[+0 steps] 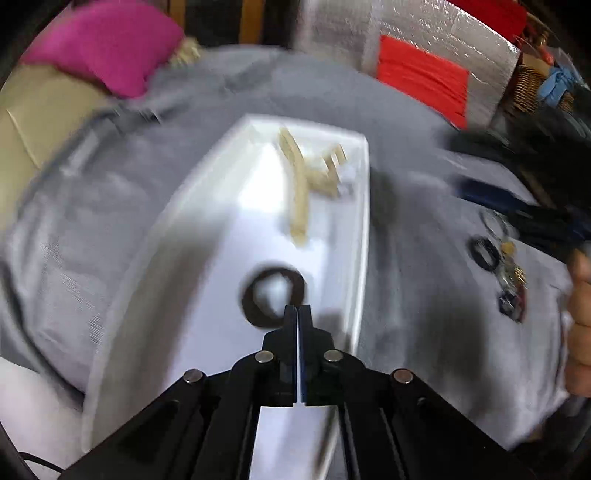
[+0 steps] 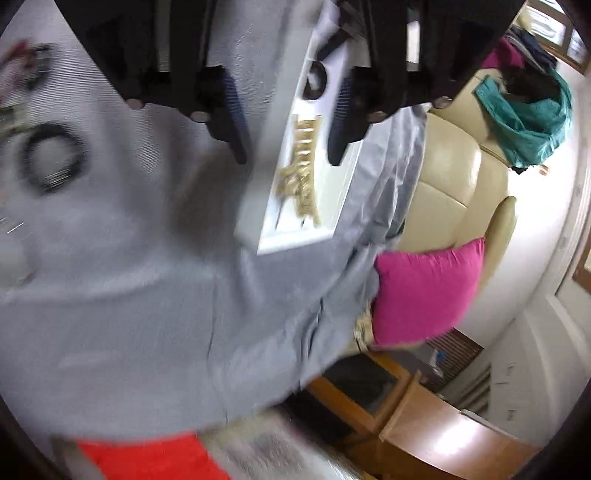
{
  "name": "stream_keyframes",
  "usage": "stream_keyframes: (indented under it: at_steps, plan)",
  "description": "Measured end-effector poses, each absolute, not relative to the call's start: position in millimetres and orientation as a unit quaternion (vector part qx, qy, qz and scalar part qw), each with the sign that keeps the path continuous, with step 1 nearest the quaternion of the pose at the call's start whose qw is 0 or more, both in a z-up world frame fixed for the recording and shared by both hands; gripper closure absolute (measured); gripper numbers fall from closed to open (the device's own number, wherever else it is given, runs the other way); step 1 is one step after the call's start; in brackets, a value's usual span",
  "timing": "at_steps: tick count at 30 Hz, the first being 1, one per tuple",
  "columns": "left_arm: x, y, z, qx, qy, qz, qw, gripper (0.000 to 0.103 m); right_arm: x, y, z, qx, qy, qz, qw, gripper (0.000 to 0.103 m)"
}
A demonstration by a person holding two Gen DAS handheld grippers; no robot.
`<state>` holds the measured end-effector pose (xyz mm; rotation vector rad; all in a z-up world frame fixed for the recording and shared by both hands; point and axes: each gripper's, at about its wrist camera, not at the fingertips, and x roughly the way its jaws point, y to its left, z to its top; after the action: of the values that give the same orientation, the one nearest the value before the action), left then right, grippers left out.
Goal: Organize jewelry
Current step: 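Grasp the red hair tie with the right tool while the left tool moves to the black scrunchie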
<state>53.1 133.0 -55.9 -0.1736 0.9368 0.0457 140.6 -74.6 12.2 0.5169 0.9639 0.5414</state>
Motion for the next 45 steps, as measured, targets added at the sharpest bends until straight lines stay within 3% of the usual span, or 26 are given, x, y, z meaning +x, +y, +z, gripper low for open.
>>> stream_keyframes:
  at_steps: [2, 4, 6, 9, 10, 19, 28, 30, 32, 35, 36, 39, 45]
  plan:
    - [49, 129, -39, -0.079, 0.414, 0.04, 0.906, 0.098, 125, -106, 25, 0.206, 0.437, 0.234, 0.843, 0.055]
    - [49, 114, -26, -0.053, 0.384, 0.055, 0.92, 0.089, 113, -133, 27, 0.18, 0.435, 0.204, 0.858, 0.055]
    - [49, 98, -19, -0.039, 0.37, 0.045, 0.927, 0.072, 101, -165, 25, 0.152, 0.431, 0.164, 0.874, 0.055]
    - [51, 60, -18, -0.017, 0.364, 0.001, 0.931, 0.056, 87, -206, 19, 0.147, 0.428, 0.126, 0.883, 0.055]
    - [57, 46, -21, -0.009, 0.367, -0.008, 0.93, 0.055, 85, -215, 16, 0.149, 0.43, 0.122, 0.882, 0.055]
    - [119, -8, -54, -0.031, 0.43, -0.058, 0.901, 0.055, 72, -255, -17, 0.185, 0.496, 0.148, 0.835, 0.055]
    - [150, -29, -74, -0.052, 0.459, -0.089, 0.882, 0.055, 80, -240, -45, 0.147, 0.54, 0.15, 0.815, 0.055]
    - [155, -34, -80, -0.045, 0.466, -0.089, 0.879, 0.055, 82, -238, -52, 0.147, 0.549, 0.152, 0.809, 0.06]
    - [157, -38, -81, -0.034, 0.462, -0.088, 0.882, 0.056, 83, -234, -53, 0.124, 0.545, 0.141, 0.817, 0.078]
    - [157, -42, -82, -0.012, 0.457, -0.082, 0.886, 0.071, 85, -233, -55, 0.116, 0.545, 0.133, 0.82, 0.096]
    - [156, -43, -81, -0.006, 0.455, -0.082, 0.887, 0.08, 85, -235, -53, 0.116, 0.543, 0.131, 0.821, 0.096]
    - [152, -43, -78, 0.003, 0.451, -0.083, 0.889, 0.091, 83, -235, -43, 0.106, 0.527, 0.126, 0.834, 0.097]
    - [139, -32, -67, -0.028, 0.448, -0.097, 0.888, 0.098, 78, -248, -27, 0.126, 0.501, 0.122, 0.847, 0.097]
